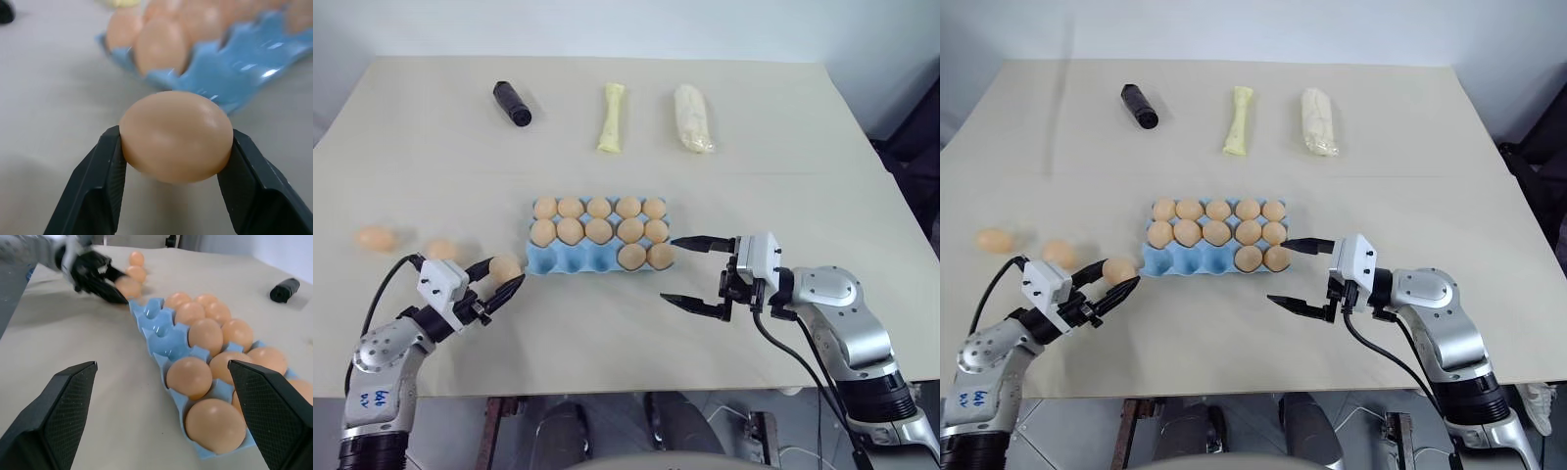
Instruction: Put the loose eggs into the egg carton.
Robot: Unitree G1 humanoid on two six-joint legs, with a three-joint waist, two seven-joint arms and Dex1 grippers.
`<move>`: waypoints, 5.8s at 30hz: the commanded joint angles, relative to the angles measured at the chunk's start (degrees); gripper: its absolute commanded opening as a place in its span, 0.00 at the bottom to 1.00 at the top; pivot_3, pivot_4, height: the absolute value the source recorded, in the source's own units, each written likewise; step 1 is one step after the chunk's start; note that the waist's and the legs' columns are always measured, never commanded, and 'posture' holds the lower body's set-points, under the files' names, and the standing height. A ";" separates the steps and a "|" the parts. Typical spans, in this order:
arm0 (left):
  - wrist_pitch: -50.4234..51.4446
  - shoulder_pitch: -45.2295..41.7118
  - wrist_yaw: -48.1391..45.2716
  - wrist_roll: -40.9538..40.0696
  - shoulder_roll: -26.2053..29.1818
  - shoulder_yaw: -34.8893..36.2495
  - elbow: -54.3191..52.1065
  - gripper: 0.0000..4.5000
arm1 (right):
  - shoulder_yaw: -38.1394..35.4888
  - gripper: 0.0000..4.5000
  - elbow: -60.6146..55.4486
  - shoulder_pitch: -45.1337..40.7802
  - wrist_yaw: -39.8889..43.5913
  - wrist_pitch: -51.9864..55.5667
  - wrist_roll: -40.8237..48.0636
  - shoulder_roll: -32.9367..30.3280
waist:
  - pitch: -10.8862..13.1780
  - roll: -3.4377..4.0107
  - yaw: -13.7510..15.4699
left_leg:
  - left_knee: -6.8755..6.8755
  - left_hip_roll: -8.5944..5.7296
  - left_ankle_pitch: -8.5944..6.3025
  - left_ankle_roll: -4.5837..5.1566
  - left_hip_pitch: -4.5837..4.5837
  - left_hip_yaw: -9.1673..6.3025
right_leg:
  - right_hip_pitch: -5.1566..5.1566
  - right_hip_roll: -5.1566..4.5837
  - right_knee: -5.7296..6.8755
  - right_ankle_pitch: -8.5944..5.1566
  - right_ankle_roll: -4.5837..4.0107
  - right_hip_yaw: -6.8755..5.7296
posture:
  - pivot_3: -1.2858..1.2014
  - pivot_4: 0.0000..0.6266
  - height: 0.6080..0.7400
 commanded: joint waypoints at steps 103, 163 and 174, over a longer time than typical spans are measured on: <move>-4.97 -12.28 5.52 4.20 -3.85 -0.05 5.60 0.99 | 0.20 1.00 -1.14 0.30 -4.07 -5.09 0.34 4.52 | 0.03 -0.10 -0.39 | 0.03 0.02 0.09 0.08 -0.02 0.14 | -0.11 0.05 0.01 0.15 0.10 0.10 | 0.52 0.24 1.00; 11.32 -35.26 40.34 12.97 -4.45 4.23 36.55 0.99 | 1.63 1.00 2.71 -3.14 -1.65 -5.60 -0.64 7.53 | 0.01 -0.20 -0.18 | 0.06 0.05 0.13 -0.01 -0.04 0.19 | -0.27 0.05 0.18 0.16 0.08 -0.07 | 0.52 0.24 1.00; 11.17 -32.41 36.51 10.81 -5.54 4.78 34.10 0.53 | 1.96 1.00 2.47 -2.71 -2.26 -5.66 -0.67 7.67 | 0.01 -0.20 -0.08 | 0.18 -0.01 0.22 -0.04 -0.04 0.23 | -0.36 -0.03 0.58 0.16 0.08 -0.04 | 0.52 0.24 1.00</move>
